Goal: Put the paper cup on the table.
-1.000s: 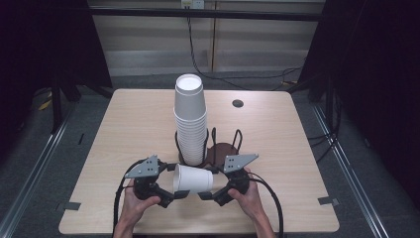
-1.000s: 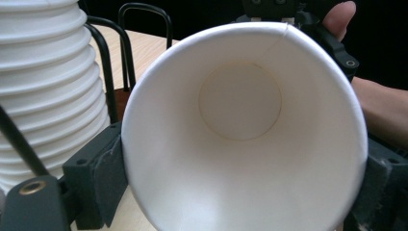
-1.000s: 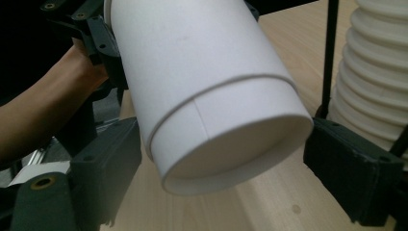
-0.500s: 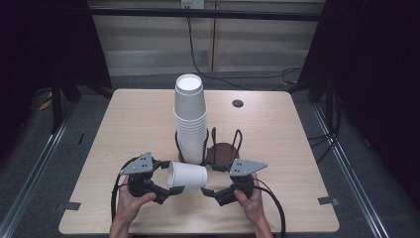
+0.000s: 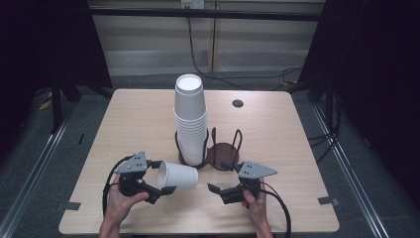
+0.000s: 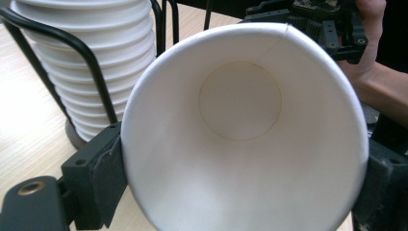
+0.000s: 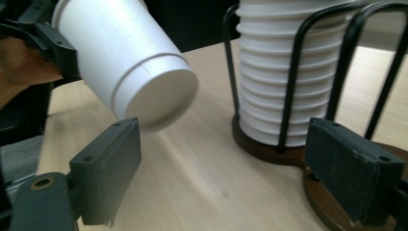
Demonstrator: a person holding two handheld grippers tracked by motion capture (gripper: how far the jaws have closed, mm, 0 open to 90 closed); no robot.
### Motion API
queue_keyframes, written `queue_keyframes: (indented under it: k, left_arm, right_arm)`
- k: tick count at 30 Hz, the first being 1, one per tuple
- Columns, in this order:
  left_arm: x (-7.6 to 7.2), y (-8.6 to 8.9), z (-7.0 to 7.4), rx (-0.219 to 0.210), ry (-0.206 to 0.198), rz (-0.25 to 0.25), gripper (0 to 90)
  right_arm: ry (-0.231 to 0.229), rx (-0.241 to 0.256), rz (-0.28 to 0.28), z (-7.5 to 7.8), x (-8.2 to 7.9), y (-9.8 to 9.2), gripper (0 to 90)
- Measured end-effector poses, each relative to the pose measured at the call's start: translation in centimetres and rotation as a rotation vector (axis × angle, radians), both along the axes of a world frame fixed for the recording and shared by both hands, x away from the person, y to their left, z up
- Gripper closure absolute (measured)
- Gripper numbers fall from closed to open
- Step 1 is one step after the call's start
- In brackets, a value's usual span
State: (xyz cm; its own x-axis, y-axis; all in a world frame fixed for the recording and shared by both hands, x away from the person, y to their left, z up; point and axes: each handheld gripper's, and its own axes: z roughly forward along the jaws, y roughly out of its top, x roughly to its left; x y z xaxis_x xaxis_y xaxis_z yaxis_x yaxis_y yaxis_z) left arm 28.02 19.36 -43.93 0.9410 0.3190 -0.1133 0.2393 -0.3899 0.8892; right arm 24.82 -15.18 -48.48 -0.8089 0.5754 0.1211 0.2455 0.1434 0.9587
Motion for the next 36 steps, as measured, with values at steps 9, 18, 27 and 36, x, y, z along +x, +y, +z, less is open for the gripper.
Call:
queue_keyframes:
  k: [9, 18, 27, 36]
  left_arm:
    - [0.5, 1.1, 0.0, 0.065, -0.004, 0.071, 10.6]
    - [1.1, 2.6, 0.7, 0.111, 0.021, 0.14, 10.5]
    - [2.2, 2.9, 0.8, 0.192, 0.022, 0.185, 10.5]
    - [3.7, 3.8, 1.6, 0.26, 0.07, 0.234, 10.5]
  right_arm:
    - [-0.048, 0.031, -0.131, -1.1, -0.3, -0.4, 13.2]
    - [-0.125, 0.037, -0.232, -1.8, -0.5, -0.4, 15.2]
    - [-0.178, 0.078, -0.263, -2.4, -0.7, -0.1, 14.3]
    - [-0.25, 0.133, -0.267, -2.7, -1.5, -0.5, 13.1]
